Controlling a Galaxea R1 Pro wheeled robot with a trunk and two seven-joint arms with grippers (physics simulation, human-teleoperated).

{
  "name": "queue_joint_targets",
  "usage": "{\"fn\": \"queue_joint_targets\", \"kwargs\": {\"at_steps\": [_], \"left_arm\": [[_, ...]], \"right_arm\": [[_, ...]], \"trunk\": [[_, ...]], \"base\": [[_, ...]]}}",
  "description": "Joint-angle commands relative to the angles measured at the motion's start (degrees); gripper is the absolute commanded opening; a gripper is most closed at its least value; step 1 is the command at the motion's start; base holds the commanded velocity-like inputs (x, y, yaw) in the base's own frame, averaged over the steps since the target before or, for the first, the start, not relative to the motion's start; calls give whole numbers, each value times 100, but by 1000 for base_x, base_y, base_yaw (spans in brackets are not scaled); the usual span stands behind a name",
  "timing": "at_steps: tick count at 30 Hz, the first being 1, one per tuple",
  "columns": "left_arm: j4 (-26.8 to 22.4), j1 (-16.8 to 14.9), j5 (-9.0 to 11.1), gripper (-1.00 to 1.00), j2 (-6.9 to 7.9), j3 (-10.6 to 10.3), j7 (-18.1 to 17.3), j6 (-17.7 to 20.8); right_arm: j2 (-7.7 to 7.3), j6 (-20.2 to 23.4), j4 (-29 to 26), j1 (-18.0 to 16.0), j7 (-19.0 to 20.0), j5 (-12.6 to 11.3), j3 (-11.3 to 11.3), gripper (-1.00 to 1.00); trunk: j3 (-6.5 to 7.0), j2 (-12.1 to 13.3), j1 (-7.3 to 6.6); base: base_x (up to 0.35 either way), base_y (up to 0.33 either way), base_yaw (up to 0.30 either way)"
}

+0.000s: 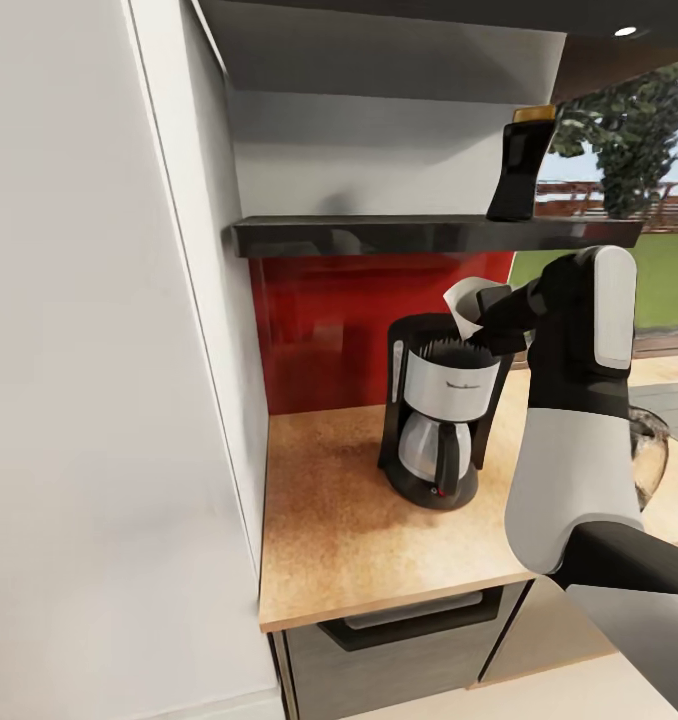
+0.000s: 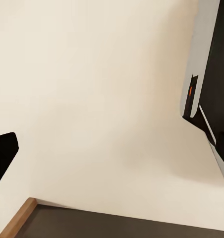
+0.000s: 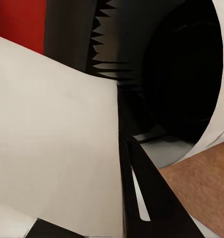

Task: Set up a coffee station on the kitchen countertop: keep the coffee maker on the countertop, move the bottle of coffee from the kitchen shelf to the counter next to the coffee maker, place a paper coffee filter on top of the coffee maker, put the saucer next to the coffee maker with the coffee cup on the saucer, and place the electric kettle next to the coffee maker.

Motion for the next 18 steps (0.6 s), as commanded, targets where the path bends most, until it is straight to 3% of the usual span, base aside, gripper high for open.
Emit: {"fn": "queue_joint_targets", "kwargs": {"at_steps": [1,10,11,18], "left_arm": [[-11,2,-23,100,-1,41,5,-1],[-10,2,-23,100,-1,41,5,-1],[-10,2,-23,100,-1,41,5,-1],[-11,2,-23,100,-1,41,5,-1]], "right_arm": [[5,49,-2,-7,-31,-24,-13,-100],[5,48,-3,-7,-31,-24,-13,-100],[5,48,-4,-7,-31,-24,-13,100],[5,42,-8,-7,-31,-28,-13,100]], "trunk": [[-11,-12,4],[-11,-12,4],[-11,-12,4],[-11,-12,4]], "base": [[13,0,0],[3,0,0],[0,0,0],[0,0,0]]}}
